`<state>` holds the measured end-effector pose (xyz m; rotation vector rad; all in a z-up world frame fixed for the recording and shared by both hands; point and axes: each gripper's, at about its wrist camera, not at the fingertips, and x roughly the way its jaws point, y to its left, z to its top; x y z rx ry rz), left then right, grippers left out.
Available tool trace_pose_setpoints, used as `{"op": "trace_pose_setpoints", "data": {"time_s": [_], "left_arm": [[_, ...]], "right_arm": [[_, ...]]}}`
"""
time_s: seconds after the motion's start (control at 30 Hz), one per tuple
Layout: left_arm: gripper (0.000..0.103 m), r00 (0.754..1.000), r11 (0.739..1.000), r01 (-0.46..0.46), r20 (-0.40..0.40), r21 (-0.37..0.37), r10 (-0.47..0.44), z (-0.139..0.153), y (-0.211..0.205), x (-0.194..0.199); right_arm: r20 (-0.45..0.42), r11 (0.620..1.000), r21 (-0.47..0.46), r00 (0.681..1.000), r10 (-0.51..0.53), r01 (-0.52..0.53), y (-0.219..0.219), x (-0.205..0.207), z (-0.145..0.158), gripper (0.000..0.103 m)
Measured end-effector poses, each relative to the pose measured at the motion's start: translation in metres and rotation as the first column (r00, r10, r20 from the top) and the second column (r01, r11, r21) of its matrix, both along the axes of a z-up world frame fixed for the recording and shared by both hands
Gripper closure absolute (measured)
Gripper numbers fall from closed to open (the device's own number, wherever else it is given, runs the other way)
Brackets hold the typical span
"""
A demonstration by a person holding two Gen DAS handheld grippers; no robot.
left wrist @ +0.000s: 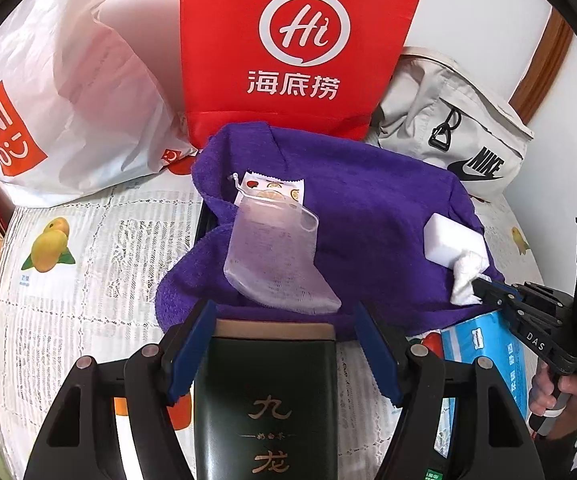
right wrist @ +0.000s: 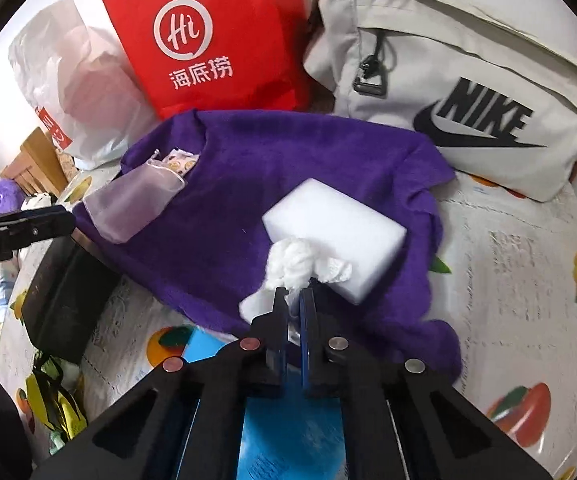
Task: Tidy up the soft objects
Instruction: 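Regrasp the tissue with the right gripper and set it beside the white sponge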
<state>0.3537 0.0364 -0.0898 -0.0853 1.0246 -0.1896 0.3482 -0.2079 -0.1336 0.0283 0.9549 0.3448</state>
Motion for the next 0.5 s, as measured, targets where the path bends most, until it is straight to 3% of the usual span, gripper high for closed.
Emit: {"op": "trace_pose_setpoints", "data": {"time_s": [0.1,0.27,0.3,0.37,0.5], "left_arm": [[0.034,1.000,1.000,-0.007,-0.001,0.000,0.007,-0.002,0.002,0.002],[0.034,1.000,1.000,-0.006,0.001,-0.006,0.006,0.000,0.004,0.000],[0.034,1.000,1.000,-0.007,0.005,-0.004,0.007,0.001,0.004,-0.001],[0.034,1.000,1.000,-0.008,0.010,-0.003,0.008,0.004,0.006,-0.003],[0.034,1.000,1.000,-0.012,0.025,0.000,0.012,0.009,0.009,-0.009]], "right_arm": [[0.001,1.000,-0.002,1.000,0.021,-0.021,0.010,0.008,0.001,0.099],[-0.079,0.995,-0.074,0.995,0.062,-0.067,0.026,0.022,-0.007,0.094],[-0.092,0.995,-0.073,0.994,0.066,-0.073,0.025,0.022,-0.007,0.090],[-0.093,0.996,-0.067,0.994,0.056,-0.062,0.020,0.016,-0.006,0.065],[-0.064,0.998,-0.053,0.998,0.023,-0.026,0.002,-0.001,0.005,0.049]]}}
